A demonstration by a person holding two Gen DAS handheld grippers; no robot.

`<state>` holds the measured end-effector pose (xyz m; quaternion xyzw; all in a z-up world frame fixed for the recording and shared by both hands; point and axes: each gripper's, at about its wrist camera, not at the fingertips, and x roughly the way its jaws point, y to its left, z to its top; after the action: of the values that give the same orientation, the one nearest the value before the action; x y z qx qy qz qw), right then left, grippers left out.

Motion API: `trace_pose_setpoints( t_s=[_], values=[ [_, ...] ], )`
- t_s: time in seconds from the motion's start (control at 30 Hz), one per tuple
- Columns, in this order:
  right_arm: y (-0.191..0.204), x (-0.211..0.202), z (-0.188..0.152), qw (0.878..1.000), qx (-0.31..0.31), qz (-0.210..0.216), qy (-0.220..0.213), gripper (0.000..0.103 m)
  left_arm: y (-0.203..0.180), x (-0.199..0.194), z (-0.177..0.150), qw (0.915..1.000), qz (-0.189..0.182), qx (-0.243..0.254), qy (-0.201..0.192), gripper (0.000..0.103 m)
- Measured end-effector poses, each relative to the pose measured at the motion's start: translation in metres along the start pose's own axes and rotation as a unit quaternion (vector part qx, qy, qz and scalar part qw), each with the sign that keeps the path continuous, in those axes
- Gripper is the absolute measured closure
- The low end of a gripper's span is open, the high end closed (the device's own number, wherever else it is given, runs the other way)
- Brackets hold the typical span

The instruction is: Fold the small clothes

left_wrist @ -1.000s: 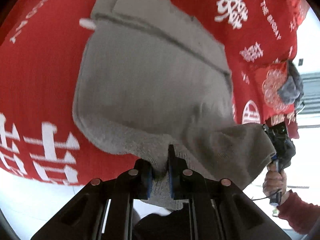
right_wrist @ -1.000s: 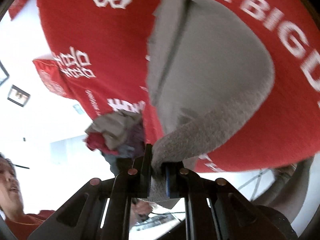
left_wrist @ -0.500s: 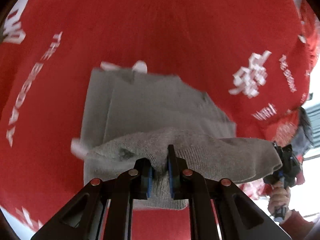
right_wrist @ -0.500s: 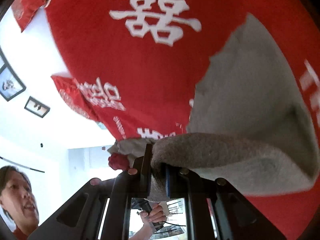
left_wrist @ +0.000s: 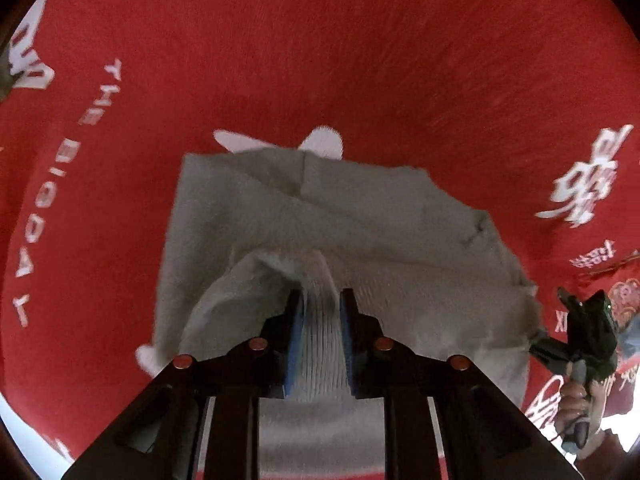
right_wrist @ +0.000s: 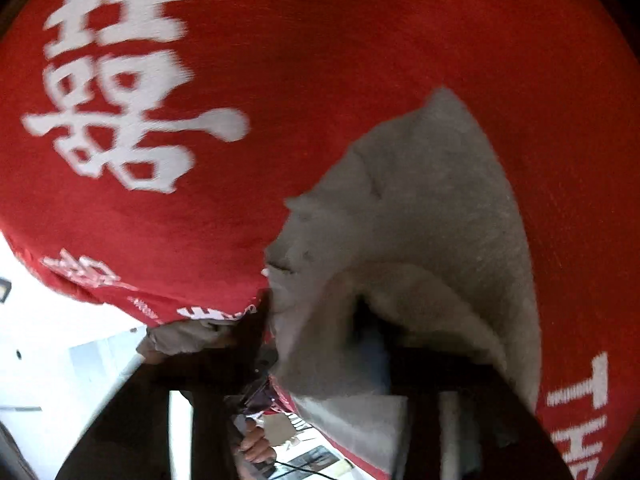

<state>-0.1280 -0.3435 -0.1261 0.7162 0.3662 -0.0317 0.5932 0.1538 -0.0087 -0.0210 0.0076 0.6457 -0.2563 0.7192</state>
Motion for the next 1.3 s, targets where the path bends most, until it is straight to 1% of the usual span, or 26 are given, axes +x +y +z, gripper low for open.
trace_pose_setpoints(
  t_s=[0.03,0.07,0.1,0.13,0.17,0.2,0.23,0.27,0.37,0.43,0.5,0.6,0.67,0.73,0.8,0.83,0.87,0.9,0.93,1.0,1.1,1.13,1.17,1.23,1.27,1.3],
  values=[
    [0.006,-0.006,-0.003,1.0,-0.012,-0.003,0.002,0.041,0.001,-0.011,-0.003,1.0,0.002,0.007,-0.003,0.082],
    [0.014,-0.012,-0.009,0.999,-0.03,-0.015,0.006,0.041,0.001,-0.016,-0.005,0.9999,0.006,0.014,-0.003,0.059],
    [0.019,-0.015,-0.012,0.999,-0.04,-0.022,0.008,0.043,0.002,-0.021,-0.008,0.9996,0.015,0.024,-0.004,0.04],
    [0.023,-0.019,-0.018,0.998,-0.055,-0.03,0.011,0.054,0.001,-0.025,-0.013,0.9988,0.03,0.037,-0.014,0.017],
    [0.027,-0.025,-0.026,0.997,-0.075,-0.033,0.016,0.065,-0.001,-0.027,-0.02,0.9973,0.046,0.053,-0.023,0.017],
    [0.031,-0.028,-0.032,0.995,-0.093,-0.041,0.021,0.082,-0.005,-0.024,-0.026,0.9958,0.054,0.073,-0.012,0.017],
    [0.034,-0.029,-0.039,0.991,-0.117,-0.065,0.027,0.083,-0.008,-0.017,-0.032,0.9943,0.058,0.089,0.006,0.017],
    [0.038,-0.029,-0.047,0.983,-0.147,-0.101,0.035,0.083,-0.011,-0.009,-0.039,0.9928,0.06,0.102,0.021,0.017],
    [0.04,-0.01,-0.067,0.957,-0.219,-0.171,0.082,0.083,-0.03,0.021,-0.057,0.9864,0.069,0.14,0.05,0.017],
    [0.039,0.013,-0.071,0.938,-0.252,-0.21,0.109,0.083,-0.037,0.034,-0.057,0.9842,0.071,0.154,0.051,0.017],
    [0.043,0.027,-0.067,0.93,-0.272,-0.221,0.11,0.083,-0.045,0.042,-0.046,0.9852,0.07,0.152,0.037,0.017],
    [0.057,0.036,-0.047,0.933,-0.282,-0.208,0.081,0.083,-0.05,0.046,-0.017,0.9887,0.071,0.132,0.003,0.017],
    [0.064,0.038,-0.027,0.94,-0.275,-0.192,0.056,0.083,-0.045,0.049,0.008,0.9917,0.075,0.104,-0.011,0.017],
    [0.071,0.039,-0.008,0.947,-0.263,-0.18,0.035,0.083,-0.04,0.048,0.026,0.9918,0.091,0.083,-0.034,0.017],
    [0.08,0.04,0.01,0.95,-0.254,-0.183,0.007,0.08,-0.031,0.04,0.043,0.9904,0.111,0.061,-0.056,0.017],
    [0.083,0.038,0.016,0.951,-0.248,-0.186,-0.005,0.07,-0.027,0.035,0.048,0.9904,0.112,0.051,-0.061,0.017],
    [0.088,0.038,0.021,0.952,-0.241,-0.187,-0.017,0.062,-0.023,0.028,0.053,0.9904,0.113,0.043,-0.067,0.017],
    [0.091,0.033,0.024,0.954,-0.236,-0.183,-0.024,0.048,-0.019,0.021,0.056,0.9897,0.117,0.04,-0.072,0.017],
    [0.092,0.029,0.026,0.956,-0.233,-0.179,-0.028,0.046,-0.016,0.016,0.056,0.9887,0.123,0.041,-0.075,0.017],
    [0.096,0.021,0.025,0.955,-0.236,-0.176,-0.028,0.046,-0.01,0.009,0.053,0.9872,0.135,0.052,-0.068,0.017],
    [0.093,0.019,0.012,0.95,-0.254,-0.181,-0.005,0.046,-0.004,0.013,0.032,0.9834,0.159,0.079,-0.034,0.017],
    [0.088,0.019,0.009,0.947,-0.256,-0.194,0.0,0.046,-0.002,0.018,0.02,0.9803,0.175,0.087,-0.023,0.017],
    [0.081,0.018,0.008,0.94,-0.255,-0.227,-0.005,0.046,0.002,0.023,0.014,0.9779,0.189,0.09,-0.012,0.017],
    [0.065,0.012,0.014,0.926,-0.228,-0.3,-0.033,0.046,0.011,0.026,0.006,0.9799,0.183,0.08,0.001,0.017],
    [0.055,0.003,0.019,0.933,-0.195,-0.299,-0.049,0.046,0.012,0.026,0.005,0.9827,0.169,0.074,0.001,0.017],
    [0.05,-0.005,0.021,0.941,-0.175,-0.283,-0.061,0.046,0.01,0.024,0.005,0.985,0.155,0.075,-0.005,0.017]
  ],
)
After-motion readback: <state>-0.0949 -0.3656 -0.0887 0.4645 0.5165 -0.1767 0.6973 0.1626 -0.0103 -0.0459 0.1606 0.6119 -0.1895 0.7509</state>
